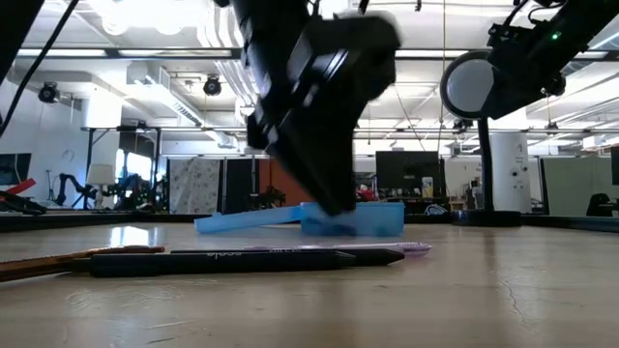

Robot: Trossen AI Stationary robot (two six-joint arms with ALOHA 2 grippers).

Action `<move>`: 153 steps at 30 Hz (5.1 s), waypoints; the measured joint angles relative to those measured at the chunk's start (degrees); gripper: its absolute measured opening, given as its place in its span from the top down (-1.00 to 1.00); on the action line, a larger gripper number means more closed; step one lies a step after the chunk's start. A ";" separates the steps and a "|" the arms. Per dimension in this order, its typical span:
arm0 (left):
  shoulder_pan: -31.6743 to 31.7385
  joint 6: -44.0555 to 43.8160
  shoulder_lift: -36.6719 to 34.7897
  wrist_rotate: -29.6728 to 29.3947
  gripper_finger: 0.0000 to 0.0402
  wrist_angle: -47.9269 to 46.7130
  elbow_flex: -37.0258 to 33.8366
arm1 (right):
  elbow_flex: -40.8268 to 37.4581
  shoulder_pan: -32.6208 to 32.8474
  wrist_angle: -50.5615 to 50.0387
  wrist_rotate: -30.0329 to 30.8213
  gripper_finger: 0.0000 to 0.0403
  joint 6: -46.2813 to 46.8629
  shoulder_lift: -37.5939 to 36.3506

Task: Pick & place school supplies into a supply box
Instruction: Put the purple pen into the blue box, then put the black pen into the blue box

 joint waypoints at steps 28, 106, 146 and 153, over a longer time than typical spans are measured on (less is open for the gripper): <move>-2.16 1.23 2.04 1.57 0.44 4.40 -3.49 | -0.11 0.02 0.00 0.26 -0.15 0.06 1.02; 25.34 -33.67 2.55 -4.25 0.47 9.84 2.22 | -0.68 -0.15 0.87 3.40 -0.15 1.38 0.85; -0.39 -52.55 -13.39 0.61 0.35 -18.92 -2.57 | -1.07 -0.15 5.70 -4.72 -0.15 -3.13 0.91; 0.44 -52.72 -21.59 4.20 0.35 -8.41 -15.81 | -1.40 -0.22 8.72 -24.33 -0.15 -5.37 1.75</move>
